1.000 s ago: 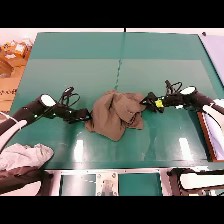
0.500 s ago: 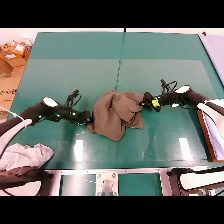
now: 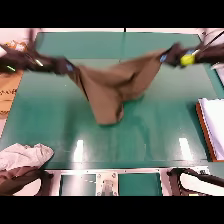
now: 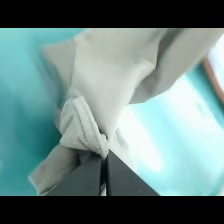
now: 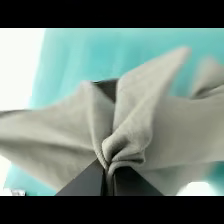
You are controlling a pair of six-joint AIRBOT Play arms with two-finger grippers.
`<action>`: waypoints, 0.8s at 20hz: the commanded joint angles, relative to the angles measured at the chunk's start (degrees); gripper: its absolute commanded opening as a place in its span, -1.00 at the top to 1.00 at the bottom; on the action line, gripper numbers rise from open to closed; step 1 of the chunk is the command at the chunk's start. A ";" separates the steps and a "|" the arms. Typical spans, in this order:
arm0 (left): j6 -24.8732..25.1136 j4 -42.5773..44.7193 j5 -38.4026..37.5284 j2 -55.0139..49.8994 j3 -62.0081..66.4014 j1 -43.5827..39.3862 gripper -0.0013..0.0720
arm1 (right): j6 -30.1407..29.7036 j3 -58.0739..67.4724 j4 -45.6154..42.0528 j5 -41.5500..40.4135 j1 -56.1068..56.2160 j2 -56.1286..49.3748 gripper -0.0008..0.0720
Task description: Fold the shirts.
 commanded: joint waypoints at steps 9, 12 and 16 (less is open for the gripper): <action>-2.21 10.45 3.15 9.51 33.24 1.16 0.91 | 2.12 13.38 -5.07 -1.03 -9.55 26.01 0.94; -4.09 13.84 2.82 7.26 31.39 1.16 0.91 | 2.51 12.83 -9.62 -1.07 -9.55 24.79 0.94; -5.22 14.80 1.09 -0.04 27.47 0.94 0.91 | 2.86 5.07 -10.71 -1.75 -9.49 19.69 0.94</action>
